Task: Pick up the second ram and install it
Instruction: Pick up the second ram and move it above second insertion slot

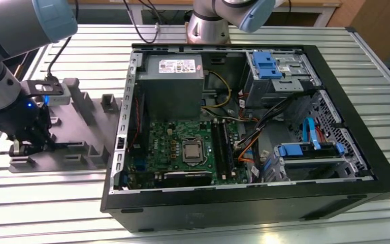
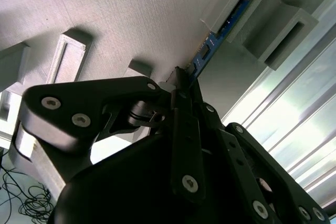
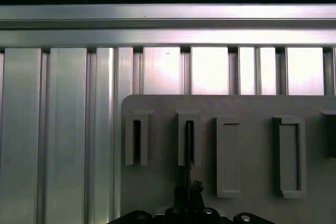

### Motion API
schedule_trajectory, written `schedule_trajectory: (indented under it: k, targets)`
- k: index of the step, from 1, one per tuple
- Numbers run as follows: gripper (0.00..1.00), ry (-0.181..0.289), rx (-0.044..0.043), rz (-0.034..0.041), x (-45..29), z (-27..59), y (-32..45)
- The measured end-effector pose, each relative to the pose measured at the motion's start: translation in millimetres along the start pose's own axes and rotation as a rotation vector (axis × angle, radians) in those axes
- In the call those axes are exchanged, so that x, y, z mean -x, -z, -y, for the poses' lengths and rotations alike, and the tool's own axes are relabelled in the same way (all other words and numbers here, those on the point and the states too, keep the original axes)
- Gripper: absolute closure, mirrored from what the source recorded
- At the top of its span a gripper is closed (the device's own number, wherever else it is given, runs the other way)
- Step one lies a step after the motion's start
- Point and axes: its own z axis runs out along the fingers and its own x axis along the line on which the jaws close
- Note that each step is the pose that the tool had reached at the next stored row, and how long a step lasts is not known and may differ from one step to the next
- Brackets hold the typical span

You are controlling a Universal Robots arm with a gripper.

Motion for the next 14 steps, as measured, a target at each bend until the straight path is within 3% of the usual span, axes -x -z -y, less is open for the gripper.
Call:
schedule_trajectory:
  k: [14]
  targets:
    - [0.86, 0.000, -0.0001, 0.0001, 0.3, -0.1, 17.4]
